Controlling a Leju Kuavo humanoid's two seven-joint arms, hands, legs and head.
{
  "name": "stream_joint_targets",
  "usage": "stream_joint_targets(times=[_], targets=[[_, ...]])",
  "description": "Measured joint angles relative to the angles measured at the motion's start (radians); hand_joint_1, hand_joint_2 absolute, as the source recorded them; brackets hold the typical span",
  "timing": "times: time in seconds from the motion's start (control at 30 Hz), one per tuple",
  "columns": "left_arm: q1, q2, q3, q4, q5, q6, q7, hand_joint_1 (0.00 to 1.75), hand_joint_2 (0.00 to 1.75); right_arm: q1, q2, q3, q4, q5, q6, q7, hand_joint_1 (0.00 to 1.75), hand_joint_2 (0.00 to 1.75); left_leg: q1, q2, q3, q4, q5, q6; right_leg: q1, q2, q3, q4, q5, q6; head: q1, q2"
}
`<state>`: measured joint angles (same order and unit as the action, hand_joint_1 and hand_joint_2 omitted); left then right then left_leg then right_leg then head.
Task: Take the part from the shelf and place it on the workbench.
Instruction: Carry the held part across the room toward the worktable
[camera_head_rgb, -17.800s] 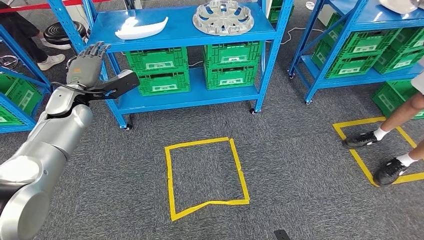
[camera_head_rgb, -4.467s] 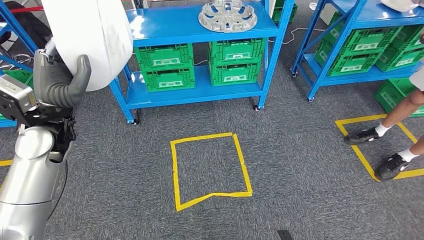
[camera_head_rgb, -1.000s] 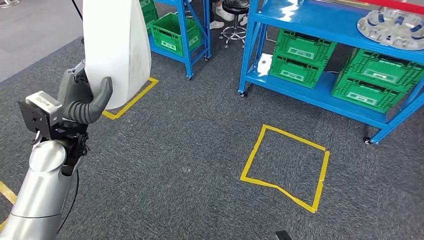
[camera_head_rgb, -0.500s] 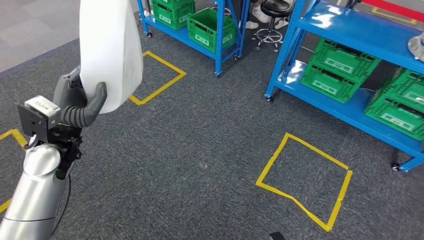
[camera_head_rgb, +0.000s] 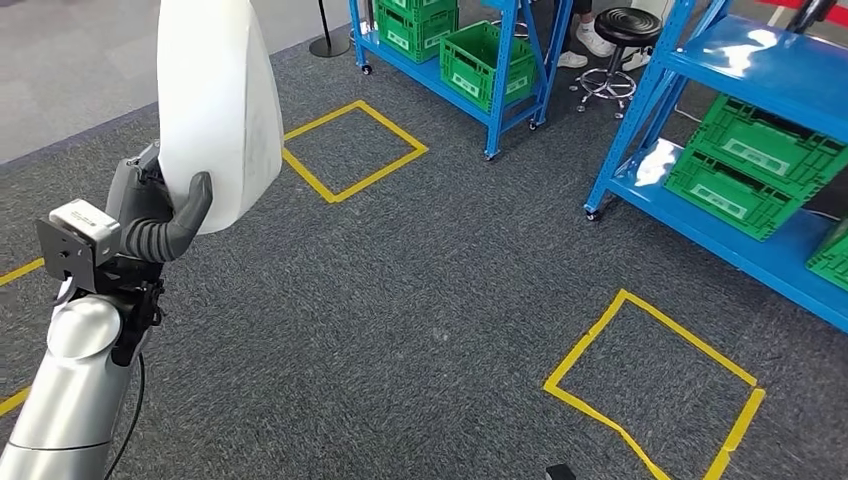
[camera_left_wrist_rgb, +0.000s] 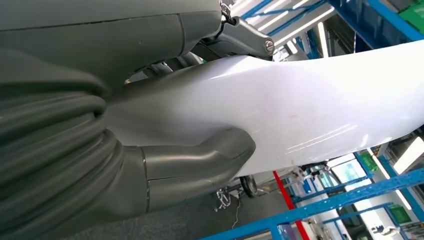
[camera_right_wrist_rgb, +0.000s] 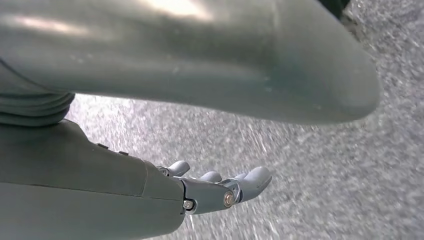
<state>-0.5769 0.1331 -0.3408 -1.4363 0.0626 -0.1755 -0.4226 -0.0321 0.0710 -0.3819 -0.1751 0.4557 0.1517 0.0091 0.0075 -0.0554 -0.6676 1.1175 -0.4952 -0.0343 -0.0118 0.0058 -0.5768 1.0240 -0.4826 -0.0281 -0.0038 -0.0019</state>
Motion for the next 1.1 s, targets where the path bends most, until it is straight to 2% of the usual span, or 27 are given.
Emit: stream_joint_targets(times=[0.03,0.07,0.1,0.13,0.17,0.2,0.27,0.3,0.33,0.4,0.47,0.53,0.57,0.6,0.63,0.67,0.7,0.77,0.8,0.83,0.9,0.93,1.0,1.03,1.1], targets=[[-0.003,-0.001,0.000,0.003,0.000,0.000,0.000,1.75,1.75,0.000,0.000,0.000,0.000,-0.002,-0.001,0.000,0.00,0.00,-0.001,0.024,-0.028,0.062,-0.032,-0.002,0.002,-0.009,0.000,0.000,0.000,-0.003,-0.002,0.000],[-0.004,-0.002,-0.001,0.007,0.000,0.000,0.000,1.75,1.75,0.001,0.000,0.000,0.000,-0.004,-0.002,0.000,0.00,0.00,0.000,0.036,-0.056,0.124,-0.059,-0.004,0.003,-0.019,-0.001,0.000,0.000,-0.005,-0.002,0.000],[-0.004,-0.003,-0.001,0.011,0.000,0.000,0.001,1.75,1.75,0.002,0.000,0.000,0.000,-0.006,-0.002,-0.001,0.00,0.00,0.000,0.042,-0.074,0.166,-0.072,-0.005,0.004,-0.030,-0.001,0.001,-0.001,-0.005,-0.002,0.000],[-0.004,-0.003,-0.002,0.015,0.000,0.000,0.001,1.75,1.75,0.003,0.000,0.000,0.000,-0.006,-0.002,-0.001,0.00,0.00,0.000,0.045,-0.076,0.175,-0.067,-0.005,0.005,-0.040,-0.002,0.002,-0.001,-0.006,-0.002,0.000],[-0.004,-0.003,-0.002,0.019,0.000,0.000,0.001,1.75,1.75,0.002,0.000,0.000,0.000,-0.006,-0.002,-0.001,0.00,0.00,0.001,0.049,-0.059,0.146,-0.046,-0.005,0.005,-0.050,-0.002,0.003,-0.002,-0.005,-0.002,0.000],[-0.006,-0.004,-0.002,0.021,0.000,0.000,0.001,1.75,1.75,0.002,0.000,0.000,0.000,-0.006,-0.002,-0.002,0.00,0.00,0.001,0.060,-0.024,0.085,-0.015,-0.003,0.005,-0.060,-0.002,0.005,-0.004,-0.003,-0.002,0.000],[-0.011,-0.006,-0.002,0.023,0.000,0.000,0.000,1.75,1.75,0.001,0.000,0.000,0.000,-0.006,-0.002,-0.002,0.00,0.00,-0.004,0.099,0.043,-0.039,0.024,0.005,0.009,-0.077,-0.001,0.010,-0.009,0.004,-0.002,0.000],[-0.014,-0.007,-0.002,0.024,0.000,0.000,0.000,1.75,1.75,0.001,0.000,0.000,0.000,-0.006,-0.002,-0.002,0.00,0.00,-0.007,0.111,0.061,-0.073,0.031,0.011,0.012,-0.084,-0.001,0.011,-0.010,0.008,-0.001,0.000],[-0.017,-0.008,-0.002,0.026,0.000,0.000,0.000,1.75,1.75,0.001,0.000,0.000,0.000,-0.006,-0.002,-0.003,0.00,0.00,-0.010,0.114,0.064,-0.083,0.029,0.016,0.014,-0.091,-0.001,0.011,-0.011,0.013,-0.001,0.000],[-0.018,-0.010,-0.002,0.029,0.000,0.000,0.001,1.75,1.75,0.000,0.000,0.000,0.000,-0.007,-0.002,-0.003,0.00,0.00,-0.009,0.092,0.062,-0.086,0.037,0.027,0.014,-0.104,0.000,0.011,-0.013,0.024,0.000,0.000],[-0.021,-0.011,-0.002,0.030,0.000,0.000,0.000,1.75,1.75,-0.001,0.000,0.000,0.000,-0.007,-0.002,-0.003,0.00,0.00,-0.005,0.074,0.061,-0.091,0.044,0.038,0.010,-0.077,-0.011,0.039,-0.035,0.036,0.001,0.000],[-0.023,-0.015,-0.003,0.032,0.000,-0.001,0.000,1.75,1.75,0.000,0.000,0.000,0.000,-0.007,-0.002,-0.002,0.00,0.00,-0.002,0.055,0.058,-0.094,0.048,0.046,0.006,-0.031,-0.058,0.145,-0.094,0.044,0.002,0.000],[-0.023,-0.017,-0.003,0.034,0.000,-0.002,0.000,1.75,1.75,0.001,0.000,0.000,0.000,-0.007,-0.002,-0.002,0.00,0.00,-0.003,0.045,0.056,-0.093,0.050,0.047,0.006,-0.018,-0.089,0.213,-0.123,0.046,0.002,0.000],[-0.021,-0.018,-0.004,0.036,0.000,-0.002,0.000,1.75,1.75,0.002,0.000,0.000,0.000,-0.007,-0.003,-0.001,0.00,0.00,-0.003,0.033,0.054,-0.092,0.050,0.048,0.006,-0.013,-0.116,0.266,-0.140,0.046,0.003,0.000],[-0.019,-0.018,-0.004,0.037,0.000,-0.003,0.000,1.75,1.75,0.004,0.000,-0.001,0.000,-0.007,-0.003,0.000,0.00,0.00,-0.003,0.022,0.053,-0.090,0.051,0.048,0.005,-0.011,-0.129,0.289,-0.139,0.046,0.003,0.000],[-0.018,-0.018,-0.004,0.038,0.000,-0.003,0.000,1.75,1.75,0.004,0.000,-0.001,0.000,-0.007,-0.003,0.000,0.00,0.00,-0.003,0.010,0.052,-0.089,0.051,0.047,0.004,-0.009,-0.121,0.270,-0.118,0.045,0.003,0.000],[-0.017,-0.018,-0.004,0.039,0.000,-0.003,0.000,1.75,1.75,0.004,0.000,-0.001,0.000,-0.007,-0.004,0.000,0.00,0.00,-0.002,-0.001,0.051,-0.087,0.052,0.045,0.003,-0.003,-0.096,0.216,-0.085,0.043,0.003,0.000],[-0.018,-0.017,-0.004,0.038,0.000,-0.003,-0.001,1.75,1.75,0.004,0.000,-0.001,0.000,-0.007,-0.005,0.000,0.00,0.00,-0.002,-0.022,0.049,-0.083,0.053,0.038,-0.001,0.030,-0.032,0.081,-0.032,0.039,0.003,0.000],[-0.018,-0.017,-0.004,0.038,0.000,-0.003,-0.002,1.75,1.75,0.003,0.000,-0.001,0.000,-0.007,-0.005,0.000,0.00,0.00,-0.002,-0.031,0.047,-0.083,0.055,0.032,-0.001,0.042,-0.012,0.039,-0.021,0.036,0.003,0.000],[-0.018,-0.017,-0.004,0.038,0.000,-0.003,-0.002,1.75,1.75,0.003,0.000,-0.001,0.000,-0.007,-0.005,0.000,0.00,0.00,-0.002,-0.040,0.044,-0.084,0.057,0.026,0.000,0.048,-0.005,0.020,-0.019,0.033,0.002,0.000],[-0.017,-0.015,-0.004,0.038,0.000,-0.003,-0.002,1.75,1.75,0.001,0.000,-0.001,0.000,-0.007,-0.005,0.000,0.00,0.00,0.000,-0.056,0.038,-0.090,0.064,0.011,0.003,0.029,-0.003,0.015,-0.014,0.022,0.002,0.000],[-0.017,-0.013,-0.004,0.038,0.000,-0.003,-0.002,1.75,1.75,0.001,0.000,-0.001,0.000,-0.007,-0.005,0.000,0.00,0.00,0.000,-0.049,0.034,-0.086,0.062,0.006,0.003,0.020,-0.001,0.010,-0.010,0.014,0.002,0.000],[-0.018,-0.010,-0.003,0.038,0.000,-0.003,-0.003,1.75,1.75,-0.001,0.000,-0.001,0.000,-0.007,-0.005,0.000,0.00,0.00,-0.002,-0.006,0.006,-0.030,0.027,-0.003,0.001,-0.001,0.004,0.001,-0.002,-0.001,-0.002,0.000],[-0.017,-0.009,-0.003,0.038,0.000,-0.003,-0.003,1.75,1.75,0.000,0.000,-0.001,0.000,-0.007,-0.005,0.000,0.00,0.00,-0.002,0.021,-0.019,0.027,-0.006,-0.006,0.003,-0.010,0.004,0.000,-0.001,-0.006,-0.004,0.000],[-0.014,-0.009,-0.003,0.040,0.000,-0.003,-0.002,1.75,1.75,0.003,0.000,-0.001,0.000,-0.006,-0.006,0.000,0.00,0.00,-0.001,0.042,-0.076,0.154,-0.063,-0.012,0.006,-0.031,0.003,0.000,-0.002,-0.009,-0.006,0.000]])
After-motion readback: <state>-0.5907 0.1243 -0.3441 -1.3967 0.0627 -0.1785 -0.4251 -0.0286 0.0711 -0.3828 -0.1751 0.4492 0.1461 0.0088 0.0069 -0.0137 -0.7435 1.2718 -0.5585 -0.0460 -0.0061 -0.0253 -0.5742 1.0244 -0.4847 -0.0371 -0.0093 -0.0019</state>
